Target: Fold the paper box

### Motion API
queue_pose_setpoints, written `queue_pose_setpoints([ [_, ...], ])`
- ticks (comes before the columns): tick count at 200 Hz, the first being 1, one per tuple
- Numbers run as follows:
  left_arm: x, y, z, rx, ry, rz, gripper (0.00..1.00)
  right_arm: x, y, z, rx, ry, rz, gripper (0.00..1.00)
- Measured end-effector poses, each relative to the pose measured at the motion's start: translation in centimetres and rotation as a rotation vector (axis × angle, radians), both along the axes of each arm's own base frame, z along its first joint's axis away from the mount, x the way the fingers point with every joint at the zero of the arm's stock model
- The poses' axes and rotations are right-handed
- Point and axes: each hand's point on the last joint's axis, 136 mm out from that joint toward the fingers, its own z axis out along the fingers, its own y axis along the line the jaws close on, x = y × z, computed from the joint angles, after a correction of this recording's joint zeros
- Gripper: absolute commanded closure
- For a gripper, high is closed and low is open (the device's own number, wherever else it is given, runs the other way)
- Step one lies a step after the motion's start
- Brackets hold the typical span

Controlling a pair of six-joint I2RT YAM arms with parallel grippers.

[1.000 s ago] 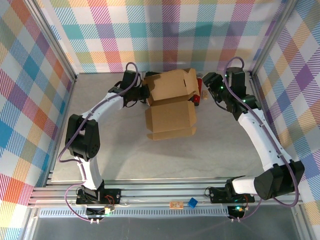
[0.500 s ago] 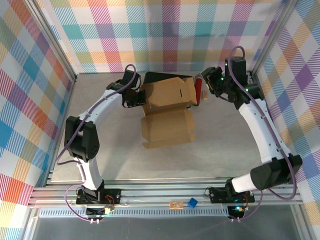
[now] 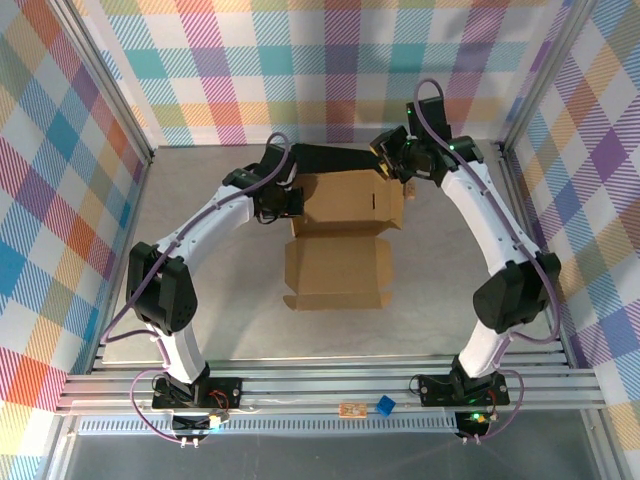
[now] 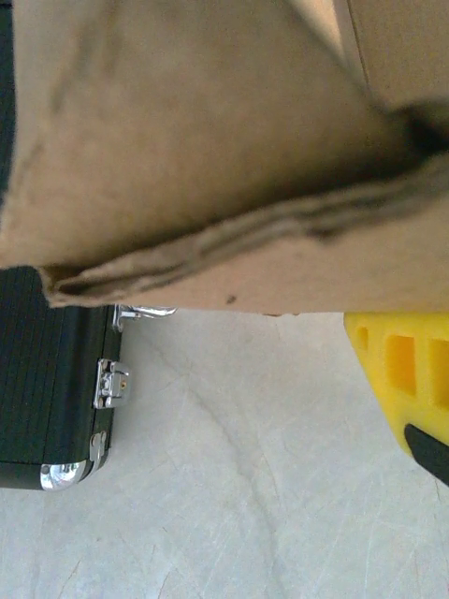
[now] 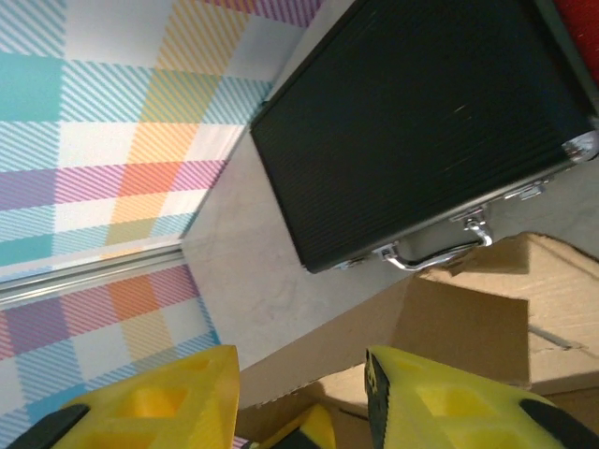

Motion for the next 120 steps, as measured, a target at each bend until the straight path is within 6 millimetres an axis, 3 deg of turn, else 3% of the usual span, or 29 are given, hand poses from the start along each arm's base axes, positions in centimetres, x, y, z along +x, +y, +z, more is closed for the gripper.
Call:
queue_pose_setpoints([
  [63, -0.1, 0.5, 1.0, 0.034, -0.042, -0.006, 1.00, -0.5, -0.5, -1.4, -0.058, 0.045, 0.018, 0.55],
  [120, -0.4, 0.1, 1.1, 0.062, -0.060, -0.027, 1.00, -0.4, 0.6, -3.1, -0.027, 0.100, 0.060, 0.54],
])
